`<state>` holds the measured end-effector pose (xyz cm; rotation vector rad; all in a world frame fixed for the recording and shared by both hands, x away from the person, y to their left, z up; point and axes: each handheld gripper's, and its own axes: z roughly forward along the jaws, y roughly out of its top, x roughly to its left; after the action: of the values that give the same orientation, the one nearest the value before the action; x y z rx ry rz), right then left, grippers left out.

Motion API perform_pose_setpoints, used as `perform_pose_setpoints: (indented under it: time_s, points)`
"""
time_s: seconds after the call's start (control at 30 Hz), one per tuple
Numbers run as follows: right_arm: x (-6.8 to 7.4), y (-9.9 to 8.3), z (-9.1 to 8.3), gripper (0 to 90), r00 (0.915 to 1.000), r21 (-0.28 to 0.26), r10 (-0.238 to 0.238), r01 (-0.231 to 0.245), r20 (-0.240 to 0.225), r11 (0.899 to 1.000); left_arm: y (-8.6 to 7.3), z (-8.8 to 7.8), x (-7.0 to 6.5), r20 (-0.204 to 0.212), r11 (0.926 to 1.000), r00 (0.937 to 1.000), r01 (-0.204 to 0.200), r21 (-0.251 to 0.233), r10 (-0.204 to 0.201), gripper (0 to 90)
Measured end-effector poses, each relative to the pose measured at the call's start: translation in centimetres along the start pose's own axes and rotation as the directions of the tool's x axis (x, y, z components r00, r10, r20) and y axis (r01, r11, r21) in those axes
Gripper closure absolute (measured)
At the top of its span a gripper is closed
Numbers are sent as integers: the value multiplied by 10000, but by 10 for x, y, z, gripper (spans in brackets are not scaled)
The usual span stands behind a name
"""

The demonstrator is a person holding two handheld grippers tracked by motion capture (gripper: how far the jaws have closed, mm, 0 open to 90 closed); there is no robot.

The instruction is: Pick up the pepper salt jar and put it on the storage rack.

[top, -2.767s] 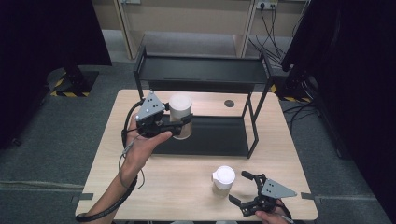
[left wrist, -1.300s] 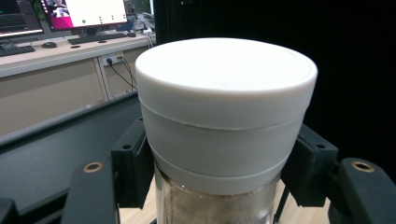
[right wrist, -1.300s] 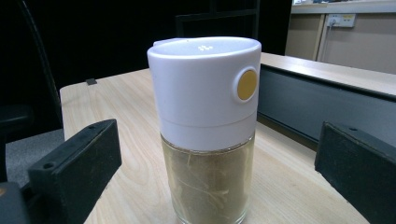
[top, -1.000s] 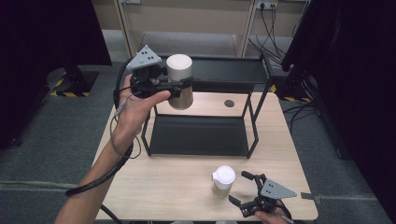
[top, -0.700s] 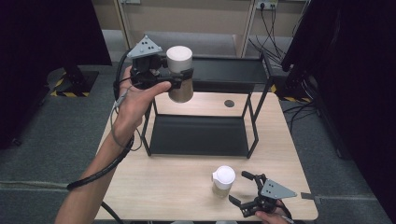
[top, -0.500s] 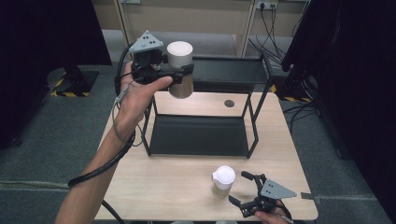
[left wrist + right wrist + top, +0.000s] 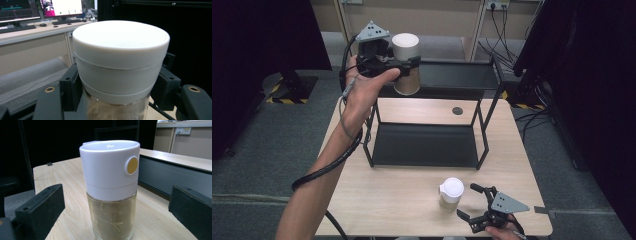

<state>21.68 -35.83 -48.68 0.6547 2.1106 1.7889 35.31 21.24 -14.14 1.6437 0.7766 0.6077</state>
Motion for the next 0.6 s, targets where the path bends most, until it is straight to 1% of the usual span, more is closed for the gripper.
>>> perform_pose_setpoints:
  time_s: [0.13, 0.23, 0.4, 0.5, 0.6]
  points:
    - [0, 0, 0, 10, 10000, 2, 19, -19, -11, 10000, 2, 5, 3, -209, 10000, 9997, 82, 38, -82, 351]
    - [0, 0, 0, 10, 10000, 6, 22, -22, -28, 10000, 5, 9, 2, -444, 10000, 9990, -43, 66, 46, 351]
    - [0, 0, 0, 10, 10000, -10, 17, -17, -18, 10000, 6, 15, 6, -609, 9999, 9981, 96, 58, -92, 351]
    - [0, 0, 0, 10, 10000, -27, 37, -37, -14, 10000, 6, 19, 7, -719, 9999, 9973, 126, 60, -121, 351]
    - [0, 0, -1, 10, 10000, -41, 30, -31, -7, 10000, 4, 25, 10, -848, 9997, 9961, 247, 76, -240, 351]
